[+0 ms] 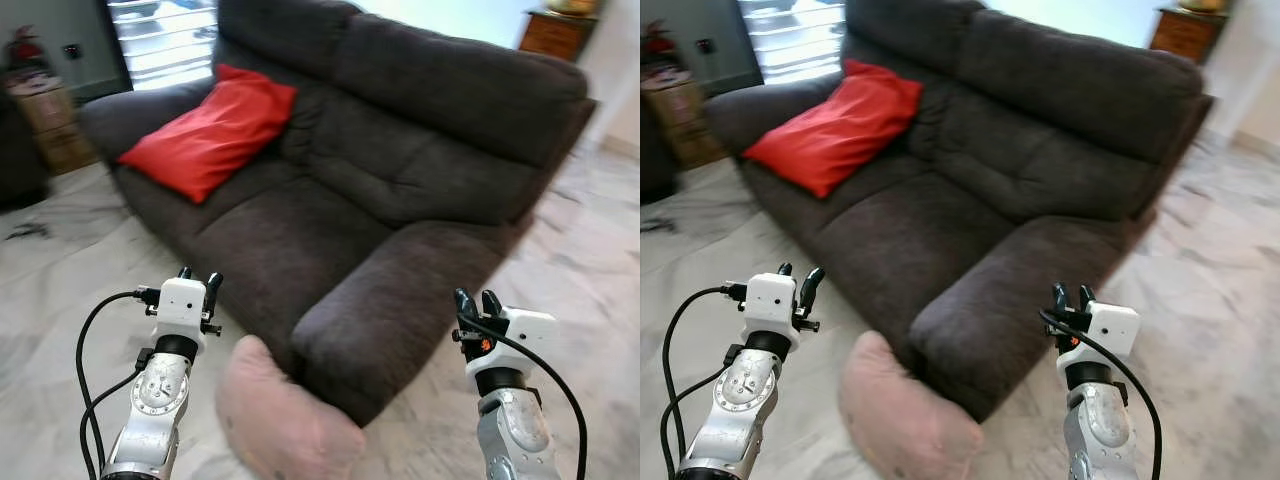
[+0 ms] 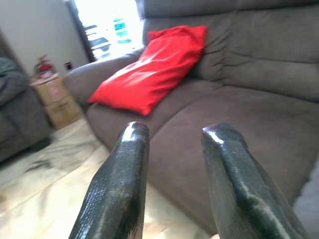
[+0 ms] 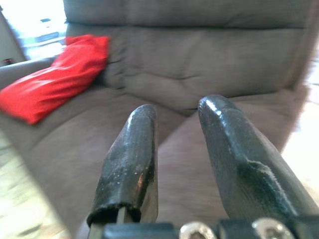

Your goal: Move the pillow to the sofa from floor

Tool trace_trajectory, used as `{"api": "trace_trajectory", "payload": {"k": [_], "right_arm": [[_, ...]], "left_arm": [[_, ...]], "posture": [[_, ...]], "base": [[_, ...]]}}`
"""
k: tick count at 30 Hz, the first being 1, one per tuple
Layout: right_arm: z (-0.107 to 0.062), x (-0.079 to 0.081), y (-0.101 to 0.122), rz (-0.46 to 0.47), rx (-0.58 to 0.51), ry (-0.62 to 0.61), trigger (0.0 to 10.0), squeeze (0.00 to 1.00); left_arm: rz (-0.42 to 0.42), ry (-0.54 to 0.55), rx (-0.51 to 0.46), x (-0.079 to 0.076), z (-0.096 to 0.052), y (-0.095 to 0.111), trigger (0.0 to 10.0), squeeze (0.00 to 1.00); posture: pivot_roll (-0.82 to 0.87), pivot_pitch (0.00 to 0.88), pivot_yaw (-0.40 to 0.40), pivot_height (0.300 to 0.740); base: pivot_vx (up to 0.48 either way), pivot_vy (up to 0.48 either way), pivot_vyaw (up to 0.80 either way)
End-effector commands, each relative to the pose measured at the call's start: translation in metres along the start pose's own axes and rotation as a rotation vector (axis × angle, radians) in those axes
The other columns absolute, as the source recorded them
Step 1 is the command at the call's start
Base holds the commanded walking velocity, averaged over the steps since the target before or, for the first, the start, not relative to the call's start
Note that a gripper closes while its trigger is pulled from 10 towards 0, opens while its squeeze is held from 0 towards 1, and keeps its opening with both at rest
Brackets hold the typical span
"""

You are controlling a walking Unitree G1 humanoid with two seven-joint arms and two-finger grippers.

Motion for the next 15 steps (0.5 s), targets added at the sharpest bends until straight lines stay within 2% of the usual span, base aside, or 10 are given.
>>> {"api": "trace_trajectory", "payload": {"k": [1,15], "right_arm": [[-0.0005,-0.005,-0.0016,0.007,0.004,-0.016,10.0,0.0],[0.0013,-0.0059,-0.0026,0.026,0.004,-0.02,10.0,0.0]], "left_arm": [[-0.008,-0.006,0.012,-0.0034,0.0003,-0.0007,10.0,0.0],[-0.015,-0.016,0.019,-0.006,0.0004,-0.0014,10.0,0.0]], "posture": [[0.0,0.0,-0.045,0.736],[0.0,0.0,-0.045,0.736]], "base": [[0.0,0.0,0.4],[0.0,0.0,0.0]]}}
Point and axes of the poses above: a point about 5 cm out from each wrist's last joint towards the gripper, its own z axis pointing out of the wrist towards the gripper, its own y axis along the axis of the wrist's last joint, x = y × z, the point moved 5 cm from there along z, pointing out of the wrist towards the gripper, and after that the axes turned 4 degrees about -z, right-handed, at the moved point
